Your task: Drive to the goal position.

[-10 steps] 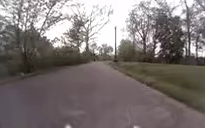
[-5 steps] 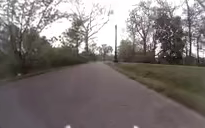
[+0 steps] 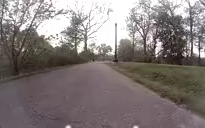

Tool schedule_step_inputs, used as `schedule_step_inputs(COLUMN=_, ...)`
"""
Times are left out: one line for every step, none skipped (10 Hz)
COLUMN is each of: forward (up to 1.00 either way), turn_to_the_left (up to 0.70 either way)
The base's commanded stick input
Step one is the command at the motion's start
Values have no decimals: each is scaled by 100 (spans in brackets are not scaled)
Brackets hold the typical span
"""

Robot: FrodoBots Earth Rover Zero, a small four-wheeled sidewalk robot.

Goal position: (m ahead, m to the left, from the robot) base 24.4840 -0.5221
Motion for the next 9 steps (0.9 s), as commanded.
schedule_step_inputs(forward=0, turn_to_the_left=0)
schedule_step_inputs(forward=0, turn_to_the_left=0)
schedule_step_inputs(forward=0, turn_to_the_left=0)
schedule_step_inputs(forward=100, turn_to_the_left=0)
schedule_step_inputs(forward=100, turn_to_the_left=0)
schedule_step_inputs(forward=100, turn_to_the_left=0)
schedule_step_inputs(forward=100, turn_to_the_left=0)
schedule_step_inputs(forward=100, turn_to_the_left=0)
schedule_step_inputs(forward=100, turn_to_the_left=0)
